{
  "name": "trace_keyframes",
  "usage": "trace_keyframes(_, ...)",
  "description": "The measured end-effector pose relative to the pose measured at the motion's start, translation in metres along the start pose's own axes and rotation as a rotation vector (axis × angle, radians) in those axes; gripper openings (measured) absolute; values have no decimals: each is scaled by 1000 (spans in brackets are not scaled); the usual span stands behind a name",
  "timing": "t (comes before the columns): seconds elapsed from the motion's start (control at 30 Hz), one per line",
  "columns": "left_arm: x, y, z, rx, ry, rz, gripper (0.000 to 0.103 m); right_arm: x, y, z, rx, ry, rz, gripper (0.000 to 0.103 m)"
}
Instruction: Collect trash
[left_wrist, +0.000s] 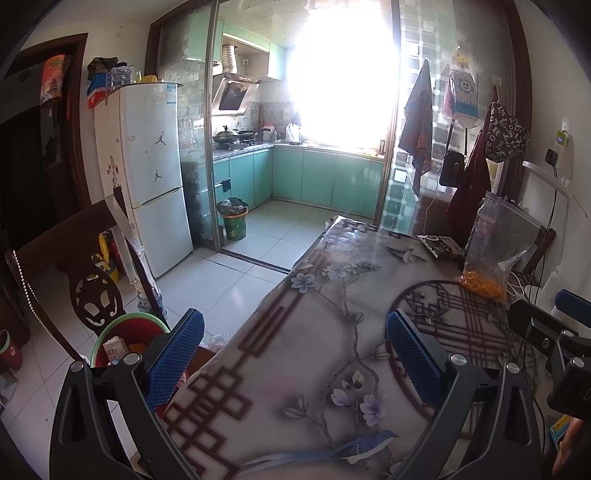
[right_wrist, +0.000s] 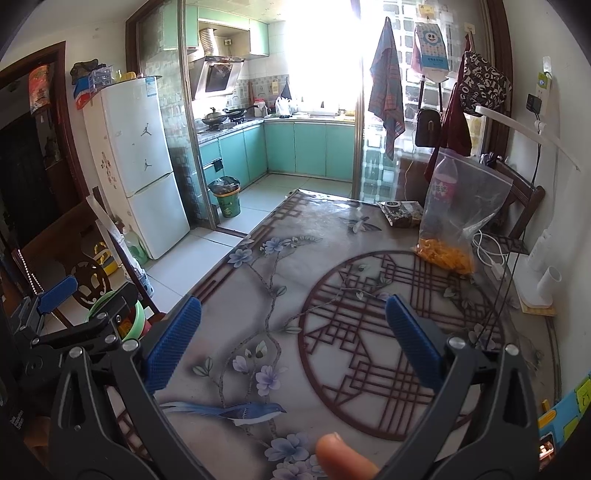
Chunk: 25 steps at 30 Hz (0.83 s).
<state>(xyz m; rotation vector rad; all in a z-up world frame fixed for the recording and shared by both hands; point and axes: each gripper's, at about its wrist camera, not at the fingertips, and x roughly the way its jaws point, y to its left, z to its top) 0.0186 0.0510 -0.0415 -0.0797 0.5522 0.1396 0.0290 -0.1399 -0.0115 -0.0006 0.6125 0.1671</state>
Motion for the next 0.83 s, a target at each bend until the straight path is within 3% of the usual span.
trace_keyframes(0.6, 17, -11, -6, 21, 53, -10, 95, 13, -11, -2, 18, 19, -4, 99)
trace_keyframes(0.7, 26, -13, -11, 25, 81, -7, 95, 49, -24, -22, 49, 39, -29, 99)
trace_keyframes(0.83, 42, -13, -23, 16, 147, -21, 95, 135, -68, -75, 165, 200, -82, 99)
